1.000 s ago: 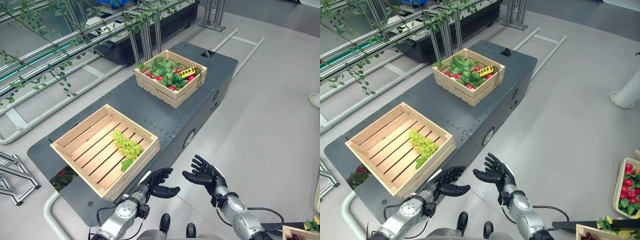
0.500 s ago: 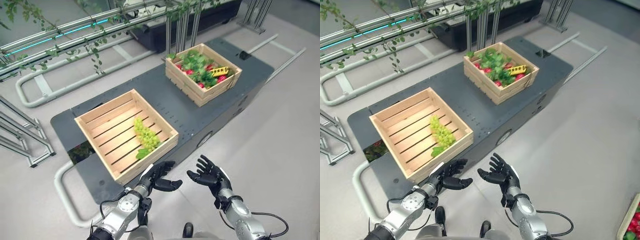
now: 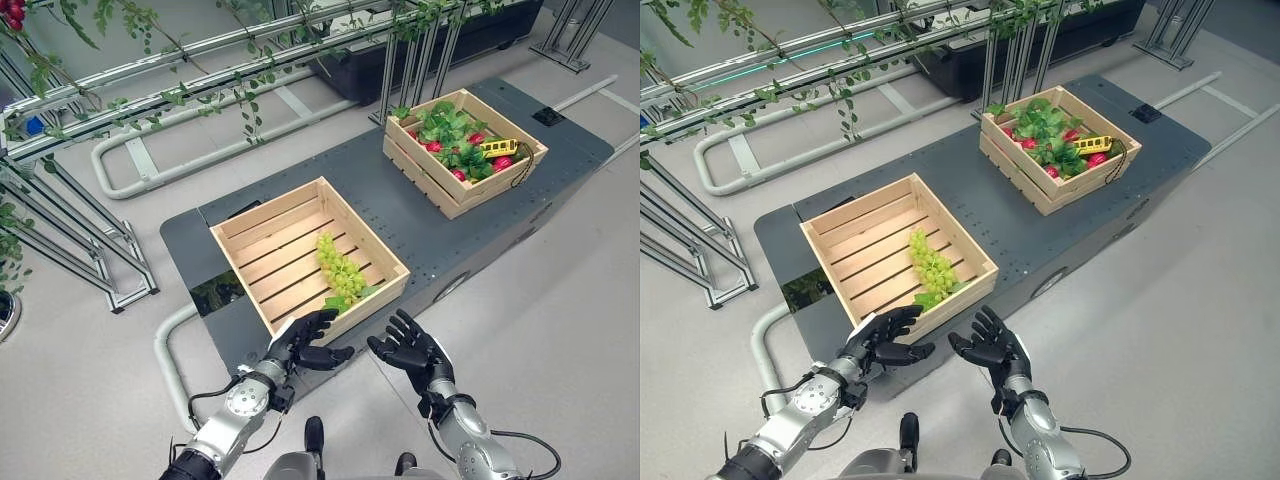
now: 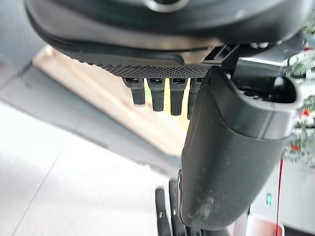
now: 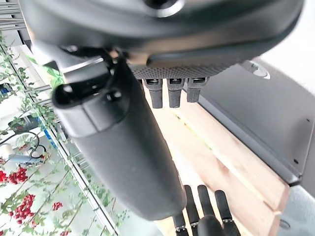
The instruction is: Pick up the fruits from the basket on one side to the basket on the other side
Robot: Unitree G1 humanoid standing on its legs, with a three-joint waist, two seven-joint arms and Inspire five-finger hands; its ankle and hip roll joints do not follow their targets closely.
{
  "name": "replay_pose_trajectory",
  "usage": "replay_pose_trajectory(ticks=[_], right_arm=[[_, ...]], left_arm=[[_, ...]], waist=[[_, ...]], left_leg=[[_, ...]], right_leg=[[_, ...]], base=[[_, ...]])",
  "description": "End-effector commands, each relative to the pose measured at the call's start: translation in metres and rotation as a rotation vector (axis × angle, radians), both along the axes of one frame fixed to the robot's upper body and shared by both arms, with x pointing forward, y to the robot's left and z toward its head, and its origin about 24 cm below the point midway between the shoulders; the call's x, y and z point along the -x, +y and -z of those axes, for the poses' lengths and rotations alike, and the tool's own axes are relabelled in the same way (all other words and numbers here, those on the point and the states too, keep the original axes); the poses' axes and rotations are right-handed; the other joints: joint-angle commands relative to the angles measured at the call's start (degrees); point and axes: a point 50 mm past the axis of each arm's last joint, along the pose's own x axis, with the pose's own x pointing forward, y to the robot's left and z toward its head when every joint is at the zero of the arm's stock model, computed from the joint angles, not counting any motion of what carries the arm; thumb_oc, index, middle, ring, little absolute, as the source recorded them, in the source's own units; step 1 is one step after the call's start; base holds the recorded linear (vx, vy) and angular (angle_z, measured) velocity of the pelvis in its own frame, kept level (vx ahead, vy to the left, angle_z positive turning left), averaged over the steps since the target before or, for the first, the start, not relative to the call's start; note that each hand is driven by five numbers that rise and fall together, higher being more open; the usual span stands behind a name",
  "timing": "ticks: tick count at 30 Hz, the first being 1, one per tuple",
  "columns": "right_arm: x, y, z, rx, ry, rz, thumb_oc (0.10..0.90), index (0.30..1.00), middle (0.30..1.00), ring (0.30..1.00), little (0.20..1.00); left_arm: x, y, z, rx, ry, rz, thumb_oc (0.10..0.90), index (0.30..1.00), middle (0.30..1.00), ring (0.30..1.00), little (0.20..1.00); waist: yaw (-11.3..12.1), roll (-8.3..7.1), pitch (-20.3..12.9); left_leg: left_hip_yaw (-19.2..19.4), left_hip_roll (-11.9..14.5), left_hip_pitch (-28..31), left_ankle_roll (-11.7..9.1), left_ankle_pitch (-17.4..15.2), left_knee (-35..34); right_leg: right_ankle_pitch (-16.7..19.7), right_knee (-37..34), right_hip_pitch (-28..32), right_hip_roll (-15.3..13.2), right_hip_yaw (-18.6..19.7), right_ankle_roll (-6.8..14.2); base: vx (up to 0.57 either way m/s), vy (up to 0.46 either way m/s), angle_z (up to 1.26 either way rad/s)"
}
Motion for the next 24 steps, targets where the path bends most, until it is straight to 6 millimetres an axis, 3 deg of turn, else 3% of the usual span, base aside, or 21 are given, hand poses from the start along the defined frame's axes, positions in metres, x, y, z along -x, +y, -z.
replay_pose_trajectory(ticks=[1,4,5,7,9,10,14,16,19,22,24], right_arm=[[-0.023,0.005,-0.037,-0.063,-0.213,0.069,0.8,0.9,0.9,0.9,0.9],[-0.022,0.005,-0.039,-0.073,-0.232,0.064,0.8,0.9,0.9,0.9,0.9],[-0.022,0.005,-0.039,-0.074,-0.233,0.064,0.8,0.9,0.9,0.9,0.9],[-0.021,0.003,-0.04,-0.078,-0.24,0.064,0.8,0.9,0.9,0.9,0.9],[-0.026,0.007,-0.041,-0.061,-0.255,0.046,0.8,0.9,0.9,0.9,0.9],[-0.03,0.007,-0.042,-0.041,-0.25,0.05,0.8,0.9,0.9,0.9,0.9],[-0.035,0.003,-0.046,-0.009,-0.256,0.06,0.8,0.9,0.9,0.9,0.9],[-0.033,-0.002,-0.048,0.009,-0.25,0.069,0.8,0.9,0.9,0.9,0.9],[-0.026,-0.019,-0.045,0.056,-0.216,0.082,0.8,0.9,0.9,0.9,0.9],[-0.018,-0.033,-0.041,0.098,-0.187,0.064,0.8,0.9,0.9,0.9,0.9],[-0.017,-0.037,-0.038,0.12,-0.173,0.052,0.8,0.9,0.9,0.9,0.9]], left_arm=[[-0.021,-0.023,-0.042,0.055,-0.258,0.117,0.8,0.9,0.9,0.9,0.9],[-0.021,-0.022,-0.051,0.074,-0.289,0.17,0.8,0.9,0.9,0.9,0.9],[-0.021,-0.022,-0.052,0.081,-0.291,0.174,0.8,0.9,0.9,0.9,0.9],[-0.023,-0.023,-0.066,0.147,-0.328,0.214,0.8,0.9,0.9,0.9,0.9],[-0.029,-0.026,-0.089,0.213,-0.425,0.215,0.8,0.9,0.9,0.9,0.9],[-0.033,-0.027,-0.097,0.247,-0.456,0.202,0.8,0.9,0.9,0.9,0.9],[-0.036,-0.02,-0.112,0.293,-0.549,0.105,0.8,0.9,0.9,0.9,0.9],[-0.036,-0.014,-0.118,0.254,-0.605,0.077,0.8,0.9,0.9,0.9,0.9],[-0.041,0.008,-0.142,0.002,-0.829,-0.032,0.8,0.9,0.9,0.9,0.9],[-0.046,0.033,-0.163,-0.042,-0.915,-0.143,0.8,0.9,0.9,0.9,0.9],[-0.051,0.039,-0.17,-0.175,-0.992,-0.22,0.8,0.9,0.9,0.9,0.9]], waist=[[0.4,0.65,-1.7],[0.0,1.31,0.0],[0.0,1.34,0.2],[-0.5,1.72,1.1],[-0.4,2.14,1.4],[-0.5,2.26,1.2],[-0.1,1.77,-0.1],[-0.1,1.6,-0.3],[-0.3,1.95,-0.6],[-1.1,2.58,-0.1],[-1.7,3.03,0.9]], left_leg=[[-0.1,0.4,2.3,2.8,-5.4,0.2],[0.1,0.0,2.7,3.5,-4.9,0.2],[0.0,0.0,2.7,3.6,-4.8,0.2],[-1.2,0.3,2.8,3.1,-4.3,0.2],[-0.8,1.1,2.6,2.4,-4.6,0.2],[-1.3,1.5,2.1,2.4,-4.7,0.2],[-1.2,2.3,2.2,1.7,-4.5,0.2],[-1.3,2.7,2.4,1.5,-4.2,0.2],[-3.2,3.0,1.9,0.5,-3.6,0.2],[-3.4,3.2,1.5,-0.1,-3.3,0.2],[-3.8,3.1,0.8,-0.5,-3.1,0.2]], right_leg=[[3.2,10.2,-5.2,-0.2,0.7,-3.6],[6.4,23.8,-12.2,-1.5,1.3,-3.1],[6.4,24.4,-12.8,-1.5,1.7,-3.2],[6.7,21.8,-14.1,-0.9,3.3,-3.8],[8.6,11.2,-13.0,-1.5,4.1,-3.7],[7.6,8.9,-12.3,-0.5,5.8,-3.8],[6.2,5.6,-9.3,0.8,5.1,-4.0],[5.7,5.1,-8.2,1.1,4.8,-4.3],[3.8,5.3,-7.2,1.8,4.4,-5.3],[2.8,5.7,-7.5,1.7,3.8,-5.6],[2.4,6.2,-8.4,1.7,4.3,-5.8]], base=[[0.08,0.175,-0.07],[0.04,0.117,-0.19],[0.03,-0.011,-0.18],[0.06,-0.098,-0.07],[0.04,-0.164,0.18],[0.04,-0.189,0.2],[0.13,-0.176,0.33],[0.16,-0.1,0.31],[0.17,-0.042,-0.04],[0.12,0.066,-0.07],[0.04,0.108,0.01]])
